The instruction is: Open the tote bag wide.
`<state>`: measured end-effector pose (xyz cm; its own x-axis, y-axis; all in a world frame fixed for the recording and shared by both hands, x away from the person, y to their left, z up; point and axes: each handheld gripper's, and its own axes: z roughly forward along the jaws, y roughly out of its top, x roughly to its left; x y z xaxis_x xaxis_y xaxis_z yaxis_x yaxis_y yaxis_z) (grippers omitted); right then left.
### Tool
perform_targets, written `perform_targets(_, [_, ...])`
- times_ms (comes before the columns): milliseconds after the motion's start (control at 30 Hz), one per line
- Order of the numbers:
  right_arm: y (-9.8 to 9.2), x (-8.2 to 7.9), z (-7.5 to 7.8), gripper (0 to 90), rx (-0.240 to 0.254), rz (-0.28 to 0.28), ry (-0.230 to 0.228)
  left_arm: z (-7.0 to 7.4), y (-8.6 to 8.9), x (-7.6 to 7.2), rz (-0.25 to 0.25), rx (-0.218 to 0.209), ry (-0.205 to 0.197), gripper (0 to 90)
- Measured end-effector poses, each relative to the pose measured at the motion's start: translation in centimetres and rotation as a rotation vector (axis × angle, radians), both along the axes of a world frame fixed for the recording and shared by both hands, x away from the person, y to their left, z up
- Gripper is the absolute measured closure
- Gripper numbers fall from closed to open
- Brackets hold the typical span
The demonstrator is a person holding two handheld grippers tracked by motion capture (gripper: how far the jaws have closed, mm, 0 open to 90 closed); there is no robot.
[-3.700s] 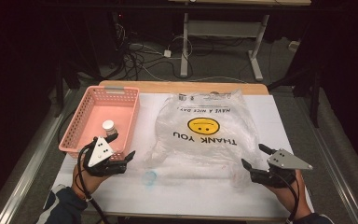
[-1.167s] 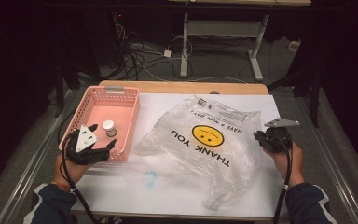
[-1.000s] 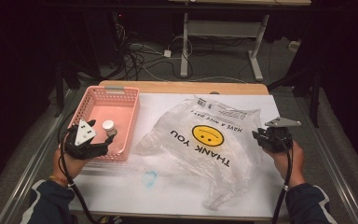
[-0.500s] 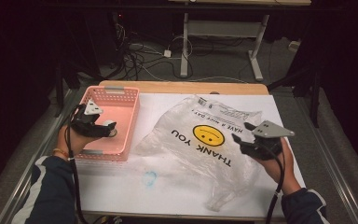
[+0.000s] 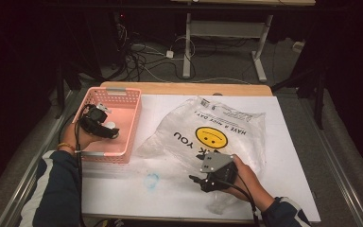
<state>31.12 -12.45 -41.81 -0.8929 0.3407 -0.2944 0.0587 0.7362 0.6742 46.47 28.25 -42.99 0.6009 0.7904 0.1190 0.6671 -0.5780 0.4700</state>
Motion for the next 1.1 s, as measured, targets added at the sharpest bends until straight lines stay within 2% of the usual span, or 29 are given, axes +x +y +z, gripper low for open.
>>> perform_targets(100, [0.4,0.5,-0.9,41.8,-0.07,-0.03,-0.011,-0.4,-0.1,0.4,0.014,0.039,0.027,31.0])
perform_targets(133, [0.4,0.7,-1.2,49.6,-0.072,-0.046,-0.003,-0.5,0.0,0.5,0.009,0.045,0.04,35.6])
perform_targets(167, [0.2,1.0,-1.3,56.2,-0.085,-0.04,-0.001,-0.5,0.0,0.6,0.01,0.042,0.048,37.2])
perform_targets(233, [-0.1,1.4,-1.6,66.2,-0.082,-0.067,0.015,-0.7,0.0,0.8,0.012,0.046,0.057,38.3])
perform_targets(300, [-0.3,1.7,-1.6,74.2,-0.074,-0.068,0.026,-0.6,0.1,0.8,0.011,0.039,0.047,46.2])
perform_targets(367, [-0.5,1.8,-1.5,82.5,-0.055,-0.063,0.029,-0.6,0.2,0.8,0.012,0.033,0.039,47.4])
perform_targets(433, [-0.6,1.8,-1.2,89.1,-0.036,-0.064,0.018,-0.6,0.3,0.8,0.026,0.05,0.025,47.5])
perform_targets(467, [-0.8,1.8,-0.9,89.9,-0.01,-0.078,0.0,-0.6,0.3,0.8,0.026,0.054,0.022,47.7])
perform_targets(667, [-1.2,2.1,-0.4,89.9,0.037,-0.115,-0.041,-0.3,0.5,0.7,0.027,0.053,-0.014,47.9])
perform_targets(767, [-1.5,2.3,0.1,90.0,0.069,-0.149,-0.075,-0.1,0.6,0.6,0.02,0.043,-0.032,48.1])
perform_targets(833, [-1.8,2.5,0.7,90.0,0.099,-0.169,-0.105,-0.1,0.6,0.6,0.018,0.052,-0.044,48.1])
perform_targets(1000, [-1.9,3.0,1.4,90.0,0.126,-0.196,-0.121,0.2,0.9,0.4,0.032,0.061,-0.069,48.2])
perform_targets(1100, [-1.9,3.1,1.7,90.0,0.143,-0.193,-0.126,0.3,1.3,0.4,0.044,0.047,-0.075,48.2])
